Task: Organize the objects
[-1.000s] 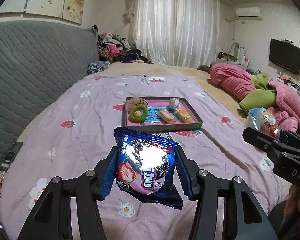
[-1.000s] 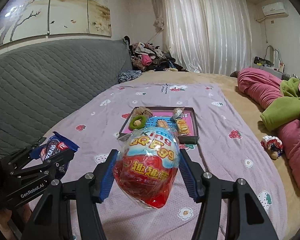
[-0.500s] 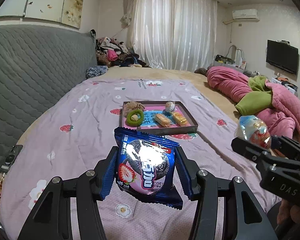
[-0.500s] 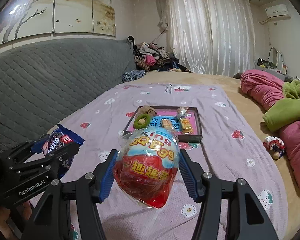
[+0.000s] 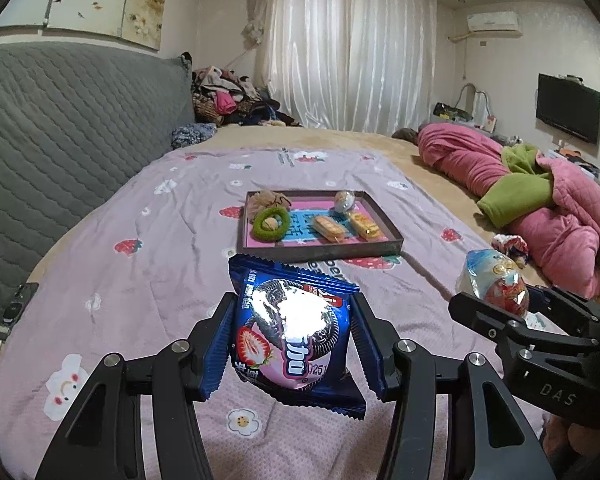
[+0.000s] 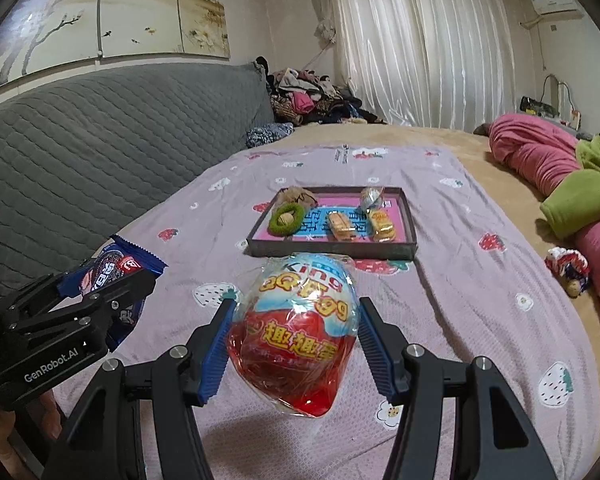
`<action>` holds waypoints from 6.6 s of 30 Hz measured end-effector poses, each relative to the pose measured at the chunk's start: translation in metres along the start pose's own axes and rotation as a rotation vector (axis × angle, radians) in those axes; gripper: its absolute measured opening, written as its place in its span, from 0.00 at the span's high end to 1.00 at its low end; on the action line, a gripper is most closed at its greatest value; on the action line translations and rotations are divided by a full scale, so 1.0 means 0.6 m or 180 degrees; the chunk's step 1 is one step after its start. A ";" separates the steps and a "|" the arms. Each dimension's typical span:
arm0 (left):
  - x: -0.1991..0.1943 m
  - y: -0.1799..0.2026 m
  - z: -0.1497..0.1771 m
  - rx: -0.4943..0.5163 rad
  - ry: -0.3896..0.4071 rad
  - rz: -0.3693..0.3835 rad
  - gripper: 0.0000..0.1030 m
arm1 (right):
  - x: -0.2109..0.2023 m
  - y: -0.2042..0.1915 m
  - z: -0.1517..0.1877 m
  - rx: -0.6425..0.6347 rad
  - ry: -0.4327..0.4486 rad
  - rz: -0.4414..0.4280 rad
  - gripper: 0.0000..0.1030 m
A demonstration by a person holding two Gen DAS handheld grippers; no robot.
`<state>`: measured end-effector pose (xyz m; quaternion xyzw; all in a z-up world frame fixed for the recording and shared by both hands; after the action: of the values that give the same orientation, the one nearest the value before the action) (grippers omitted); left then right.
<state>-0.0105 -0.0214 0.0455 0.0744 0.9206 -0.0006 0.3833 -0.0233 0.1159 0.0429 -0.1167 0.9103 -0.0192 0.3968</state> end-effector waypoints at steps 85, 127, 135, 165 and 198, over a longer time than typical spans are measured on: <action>0.060 -0.004 -0.355 0.0101 0.0400 -0.0022 0.44 | -0.018 -0.008 -0.332 -0.0561 0.0587 0.0433 0.42; 0.589 -0.013 -0.294 0.0189 -0.0553 0.0184 0.44 | 0.508 0.171 -0.295 -0.0296 -0.0502 0.0622 0.42; 0.588 -0.015 -0.293 0.0169 -0.0506 0.0125 0.44 | 0.513 0.176 -0.288 -0.0278 -0.0500 0.0602 0.42; 0.594 -0.024 -0.291 0.0103 -0.0519 0.0098 0.26 | 0.509 0.183 -0.286 -0.0168 -0.0492 0.0570 0.31; 0.540 -0.048 -0.308 -0.0171 -0.0252 0.0014 0.13 | 0.458 0.183 -0.294 -0.0035 -0.0260 0.0512 0.09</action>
<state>-0.3702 0.0048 -0.0540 0.0660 0.9043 0.0220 0.4213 -0.3542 0.1496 -0.0478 -0.0461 0.8999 0.0225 0.4331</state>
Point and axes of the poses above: each gripper's, at about its wrist camera, not at the fingertips, and x roughly the way its jaws point, y to its right, z to its underside, the point moved 1 cm from there along x, roughly the way its jaws point, and after that the axes turned 12 degrees about -y, right-handed, at the moved point
